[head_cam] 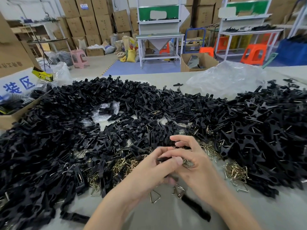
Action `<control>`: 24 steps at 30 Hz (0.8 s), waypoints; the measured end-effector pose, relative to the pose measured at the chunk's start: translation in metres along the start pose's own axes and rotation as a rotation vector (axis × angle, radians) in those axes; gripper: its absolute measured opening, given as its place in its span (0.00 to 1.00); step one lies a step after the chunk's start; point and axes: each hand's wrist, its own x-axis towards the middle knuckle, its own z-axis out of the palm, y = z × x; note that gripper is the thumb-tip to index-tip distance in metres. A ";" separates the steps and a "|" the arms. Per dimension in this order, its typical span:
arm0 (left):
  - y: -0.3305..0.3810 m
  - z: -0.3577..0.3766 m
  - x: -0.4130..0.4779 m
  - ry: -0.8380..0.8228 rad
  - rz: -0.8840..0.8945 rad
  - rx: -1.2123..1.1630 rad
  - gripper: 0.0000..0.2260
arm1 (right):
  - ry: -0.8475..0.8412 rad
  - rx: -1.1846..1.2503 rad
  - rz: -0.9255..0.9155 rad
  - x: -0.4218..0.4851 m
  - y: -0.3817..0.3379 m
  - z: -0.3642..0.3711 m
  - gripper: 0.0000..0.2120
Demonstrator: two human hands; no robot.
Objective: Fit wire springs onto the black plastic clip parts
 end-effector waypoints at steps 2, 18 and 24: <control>0.001 0.001 -0.002 -0.071 -0.009 0.010 0.18 | -0.027 0.020 -0.009 0.000 -0.001 0.000 0.22; 0.001 0.003 0.002 0.067 0.063 0.028 0.10 | -0.122 0.108 -0.019 0.001 0.005 -0.001 0.33; -0.001 0.006 0.003 0.082 0.073 0.070 0.13 | -0.131 0.138 -0.044 0.001 0.002 -0.001 0.21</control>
